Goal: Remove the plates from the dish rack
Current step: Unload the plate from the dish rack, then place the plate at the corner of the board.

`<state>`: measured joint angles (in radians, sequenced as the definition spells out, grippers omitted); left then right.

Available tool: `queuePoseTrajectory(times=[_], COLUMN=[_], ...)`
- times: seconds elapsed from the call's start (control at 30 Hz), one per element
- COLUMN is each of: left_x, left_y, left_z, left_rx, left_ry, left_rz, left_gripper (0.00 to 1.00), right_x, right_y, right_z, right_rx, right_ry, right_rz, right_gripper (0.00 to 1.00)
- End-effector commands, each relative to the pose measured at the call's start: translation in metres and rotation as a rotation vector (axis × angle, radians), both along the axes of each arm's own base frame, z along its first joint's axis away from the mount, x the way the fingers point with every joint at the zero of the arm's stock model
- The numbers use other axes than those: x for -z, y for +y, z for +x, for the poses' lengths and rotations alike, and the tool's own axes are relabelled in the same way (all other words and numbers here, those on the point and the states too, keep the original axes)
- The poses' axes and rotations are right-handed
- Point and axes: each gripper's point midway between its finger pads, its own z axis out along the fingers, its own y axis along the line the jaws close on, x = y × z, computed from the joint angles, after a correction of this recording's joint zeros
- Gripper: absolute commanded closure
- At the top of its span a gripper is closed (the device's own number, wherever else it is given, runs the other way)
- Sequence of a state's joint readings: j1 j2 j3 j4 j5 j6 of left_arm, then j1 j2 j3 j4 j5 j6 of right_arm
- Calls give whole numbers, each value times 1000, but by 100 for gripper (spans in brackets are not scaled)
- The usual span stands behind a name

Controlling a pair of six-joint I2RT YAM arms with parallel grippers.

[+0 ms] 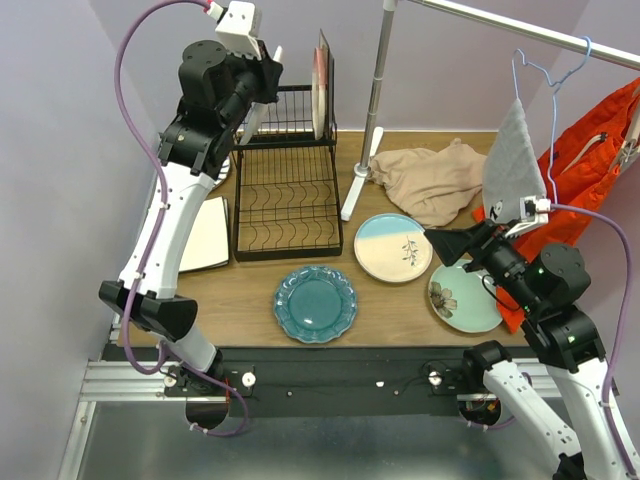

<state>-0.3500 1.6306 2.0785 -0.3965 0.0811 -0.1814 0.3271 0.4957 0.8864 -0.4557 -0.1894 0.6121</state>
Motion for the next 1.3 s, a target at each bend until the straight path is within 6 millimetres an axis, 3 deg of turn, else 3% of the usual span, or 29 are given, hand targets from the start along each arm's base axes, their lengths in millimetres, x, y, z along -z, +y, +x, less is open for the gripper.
queuePoseTrajectory(times=[0.0,0.23,0.6,0.97,1.0,1.03,1.1,1.27], left_x=[-61,-53,-27,59,56,75,82,125], left_y=[61,119,177,217,224,226,237,244], left_z=[-27,-20,30,108,112,123,130,157], left_rx=[-276,-592,-848,-906,-911,-914,-933,-922], left_ry=[-173,-159,-116,30,26,67,84,140], left_rz=[33,159,255,320,304,312,306,317], left_gripper=[100,100,100,100,100,100,100,100], right_x=[-16,-21,-13,-1,-1,2,6,14], right_y=[-1,-7,-14,-20,-21,-21,-21,-22], right_z=[-11,-19,-21,-14,-13,-12,-10,-6], right_rx=[-12,-3,24,67,68,71,73,83], right_ry=[-36,-54,-54,-41,-42,-34,-29,-13], right_rz=[18,4,-40,-72,-74,-79,-89,-103], right_gripper=[1,1,1,1,1,1,1,1])
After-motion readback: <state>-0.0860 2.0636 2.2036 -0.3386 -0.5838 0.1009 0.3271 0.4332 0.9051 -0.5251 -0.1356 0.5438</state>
